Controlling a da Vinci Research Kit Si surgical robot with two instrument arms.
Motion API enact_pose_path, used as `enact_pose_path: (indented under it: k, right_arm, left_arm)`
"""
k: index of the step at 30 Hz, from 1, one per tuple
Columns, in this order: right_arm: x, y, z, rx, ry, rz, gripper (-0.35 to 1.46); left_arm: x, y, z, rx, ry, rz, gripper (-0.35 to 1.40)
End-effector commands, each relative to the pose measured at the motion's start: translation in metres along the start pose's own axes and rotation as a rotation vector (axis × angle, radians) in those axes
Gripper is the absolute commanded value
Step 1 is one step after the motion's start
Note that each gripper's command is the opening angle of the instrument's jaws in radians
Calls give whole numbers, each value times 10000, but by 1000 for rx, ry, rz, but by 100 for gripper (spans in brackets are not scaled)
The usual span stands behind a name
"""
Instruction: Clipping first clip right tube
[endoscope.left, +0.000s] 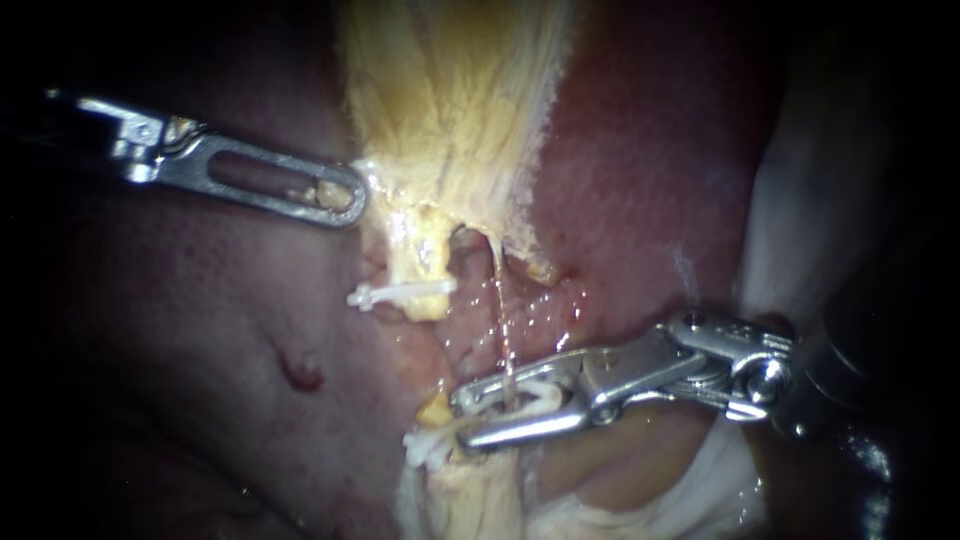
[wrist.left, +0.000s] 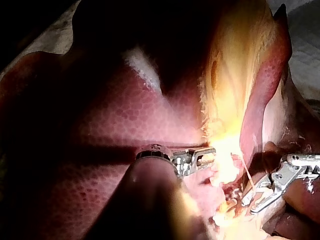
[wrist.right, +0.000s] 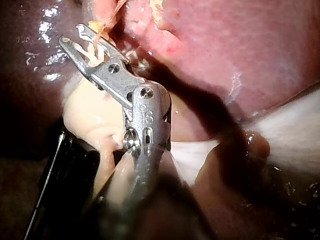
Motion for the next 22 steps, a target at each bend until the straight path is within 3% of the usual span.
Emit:
enact_pose_path:
  k: [1, 3, 22]
  right_arm:
    - [0, -1, -1, 1, 0, 0, -22]
    - [0, -1, -1, 2, -1, 5, -35]
    - [-2, -2, -4, 2, -5, 35, -35]
  left_arm:
    - [0, 0, 0, 0, 0, 0, -35]
    - [0, 0, 0, 0, 0, 0, -35]
    - [0, 0, 0, 0, 0, 0, -35]
